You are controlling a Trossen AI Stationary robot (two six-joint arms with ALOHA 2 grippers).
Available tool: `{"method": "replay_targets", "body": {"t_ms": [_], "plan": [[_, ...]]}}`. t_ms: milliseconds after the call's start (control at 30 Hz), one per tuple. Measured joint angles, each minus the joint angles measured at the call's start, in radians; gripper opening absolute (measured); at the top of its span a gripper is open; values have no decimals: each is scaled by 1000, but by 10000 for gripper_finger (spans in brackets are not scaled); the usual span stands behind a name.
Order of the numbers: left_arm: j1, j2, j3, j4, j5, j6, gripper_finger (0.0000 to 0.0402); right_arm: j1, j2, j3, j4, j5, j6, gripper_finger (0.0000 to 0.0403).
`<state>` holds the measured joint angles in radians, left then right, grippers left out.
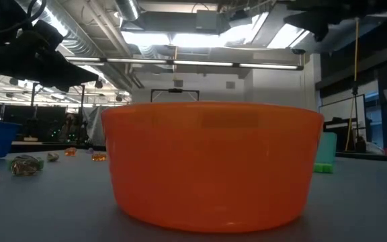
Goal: Sort Halloween decoration
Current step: Put the orange pumpkin toy into the yellow bin
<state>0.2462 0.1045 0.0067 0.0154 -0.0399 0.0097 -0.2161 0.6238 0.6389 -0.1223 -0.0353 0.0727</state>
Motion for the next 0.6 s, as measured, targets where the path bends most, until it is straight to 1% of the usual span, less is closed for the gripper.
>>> {"method": "replay_targets", "body": {"t_ms": [100,267,433,600], "plan": [[0,0,0,0,0,0,0,0,93,123,-147,0,-20,204],[0,0,0,0,0,0,0,0,234,264,-287,0,-29,204],[0,0,0,1,0,-2,0,0,341,328,-372,0,-34,204],[0,0,0,1,0,-3,0,0,419,336,-448,0,-81,204]]}}
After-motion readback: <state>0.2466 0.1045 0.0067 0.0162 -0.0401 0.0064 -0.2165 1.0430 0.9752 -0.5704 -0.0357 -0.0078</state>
